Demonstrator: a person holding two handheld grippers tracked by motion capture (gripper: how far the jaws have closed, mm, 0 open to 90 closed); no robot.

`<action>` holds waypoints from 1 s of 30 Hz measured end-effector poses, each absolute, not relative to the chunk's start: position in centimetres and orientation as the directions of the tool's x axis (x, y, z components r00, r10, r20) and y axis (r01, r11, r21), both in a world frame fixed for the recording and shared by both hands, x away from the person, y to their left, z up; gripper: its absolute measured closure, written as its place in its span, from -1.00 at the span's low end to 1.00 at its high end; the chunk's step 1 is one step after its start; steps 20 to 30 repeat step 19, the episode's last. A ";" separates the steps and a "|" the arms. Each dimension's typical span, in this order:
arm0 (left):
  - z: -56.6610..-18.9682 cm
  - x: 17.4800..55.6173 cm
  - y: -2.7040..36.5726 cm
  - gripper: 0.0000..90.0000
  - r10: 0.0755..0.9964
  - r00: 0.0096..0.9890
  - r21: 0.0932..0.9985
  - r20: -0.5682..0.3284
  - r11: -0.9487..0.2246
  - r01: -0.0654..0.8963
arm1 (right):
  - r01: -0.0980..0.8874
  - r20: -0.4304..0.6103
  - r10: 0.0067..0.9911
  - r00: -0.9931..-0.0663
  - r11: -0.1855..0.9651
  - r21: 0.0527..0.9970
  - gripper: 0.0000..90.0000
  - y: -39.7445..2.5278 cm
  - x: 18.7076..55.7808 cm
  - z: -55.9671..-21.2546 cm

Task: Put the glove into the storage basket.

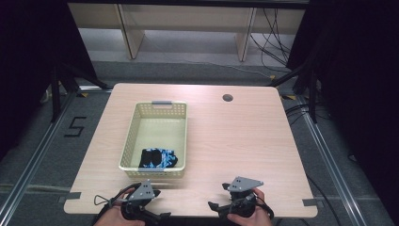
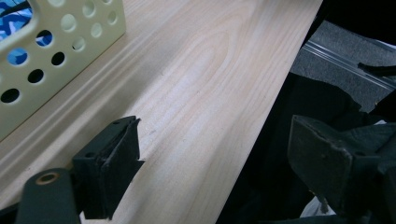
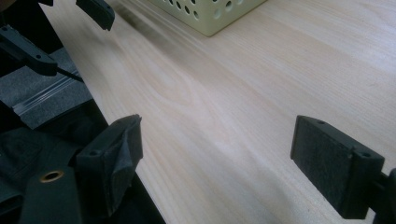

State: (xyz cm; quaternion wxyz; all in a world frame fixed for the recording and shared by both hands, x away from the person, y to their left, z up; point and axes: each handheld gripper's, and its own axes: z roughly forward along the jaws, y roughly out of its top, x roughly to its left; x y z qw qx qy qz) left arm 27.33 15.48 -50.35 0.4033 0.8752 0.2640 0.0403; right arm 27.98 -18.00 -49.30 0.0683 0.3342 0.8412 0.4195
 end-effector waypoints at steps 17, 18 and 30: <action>-50.5 27.4 15.5 -0.62 0.497 0.856 0.727 -0.144 -0.534 0.432 | 0.501 0.165 0.611 -0.774 0.434 0.749 -0.60 -18.5 28.3 -49.4; -50.5 27.4 15.5 -0.62 0.498 0.856 0.728 -0.142 -0.533 0.431 | 0.515 0.173 0.621 -0.764 0.427 0.743 -0.60 -18.5 28.2 -49.4; -50.5 27.4 15.5 -0.62 0.499 0.855 0.730 -0.142 -0.531 0.431 | 0.513 0.166 0.627 -0.761 0.425 0.746 -0.60 -18.6 28.3 -49.4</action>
